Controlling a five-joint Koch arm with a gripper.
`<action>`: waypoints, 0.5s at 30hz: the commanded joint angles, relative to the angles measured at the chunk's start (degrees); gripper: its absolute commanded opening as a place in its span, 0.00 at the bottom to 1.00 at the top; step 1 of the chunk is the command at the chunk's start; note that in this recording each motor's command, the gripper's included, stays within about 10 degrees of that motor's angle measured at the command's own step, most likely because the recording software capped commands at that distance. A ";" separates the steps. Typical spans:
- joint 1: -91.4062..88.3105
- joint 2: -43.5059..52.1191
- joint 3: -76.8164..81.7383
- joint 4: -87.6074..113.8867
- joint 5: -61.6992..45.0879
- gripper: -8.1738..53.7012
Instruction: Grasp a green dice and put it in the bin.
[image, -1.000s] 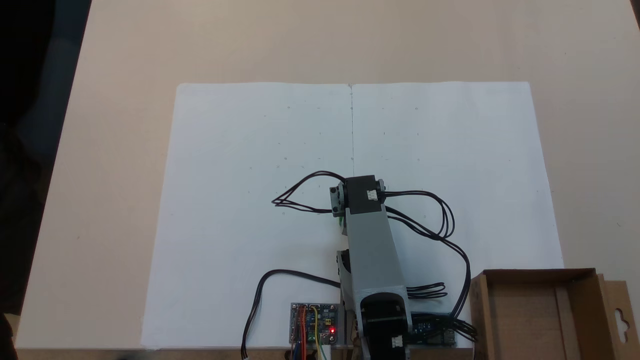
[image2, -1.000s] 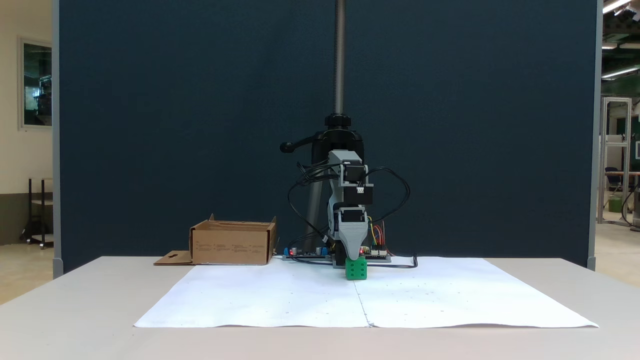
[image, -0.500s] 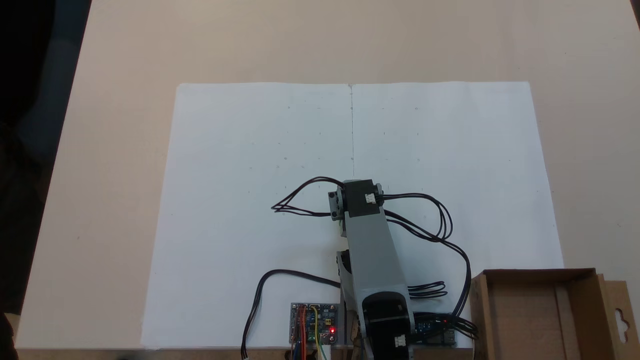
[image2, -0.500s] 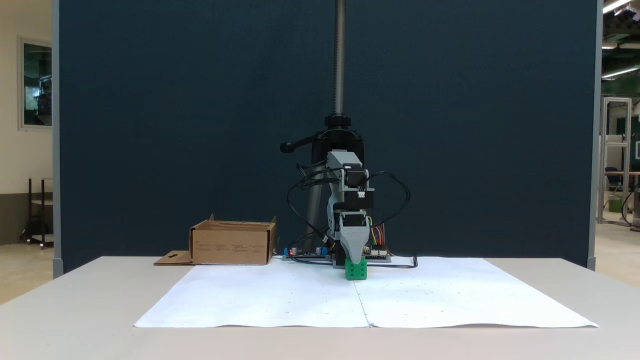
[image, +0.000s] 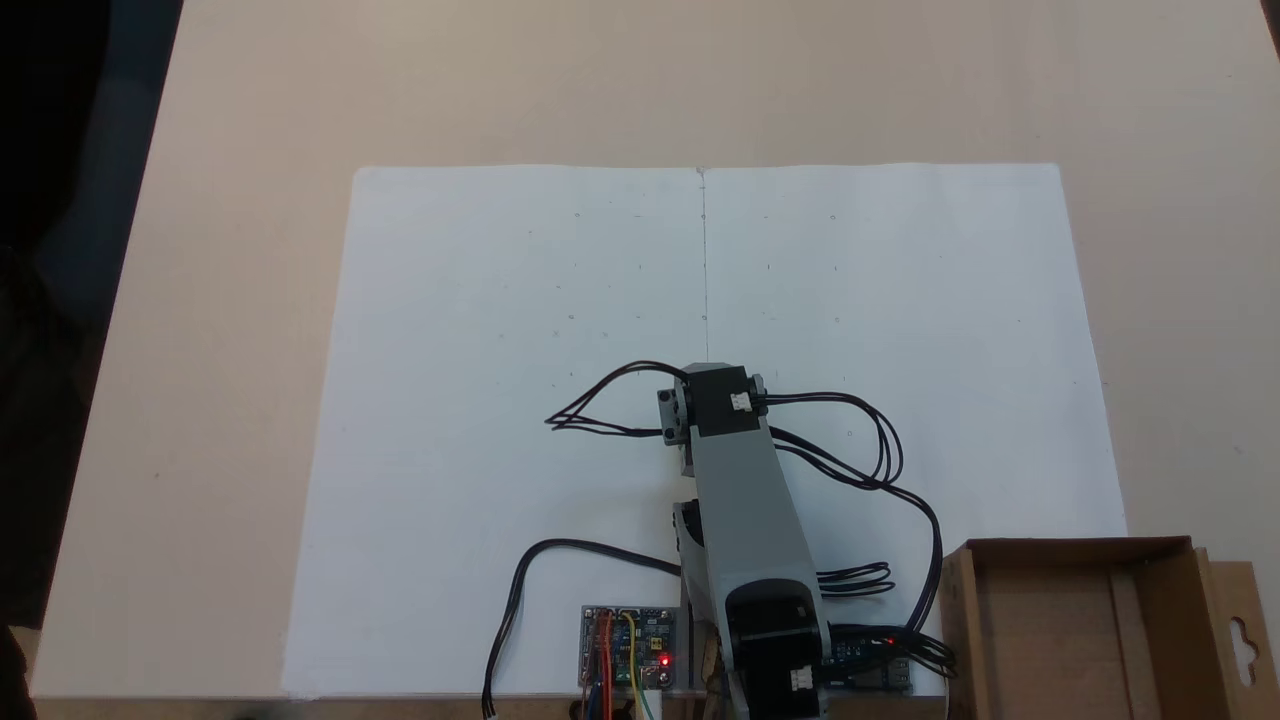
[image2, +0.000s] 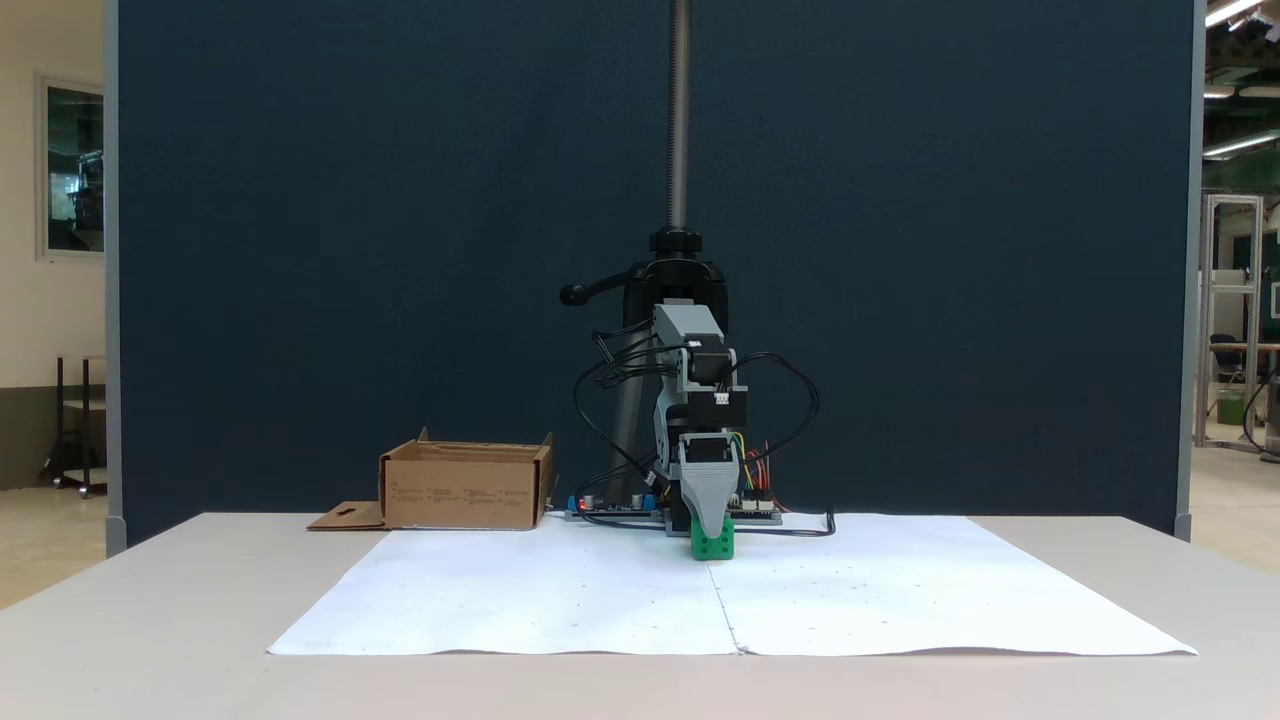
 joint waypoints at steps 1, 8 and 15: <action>-0.35 -0.09 -1.05 -3.16 3.96 0.82; -0.26 -0.70 -0.88 -4.75 4.04 0.82; -0.09 -1.85 -0.35 -4.92 4.13 0.82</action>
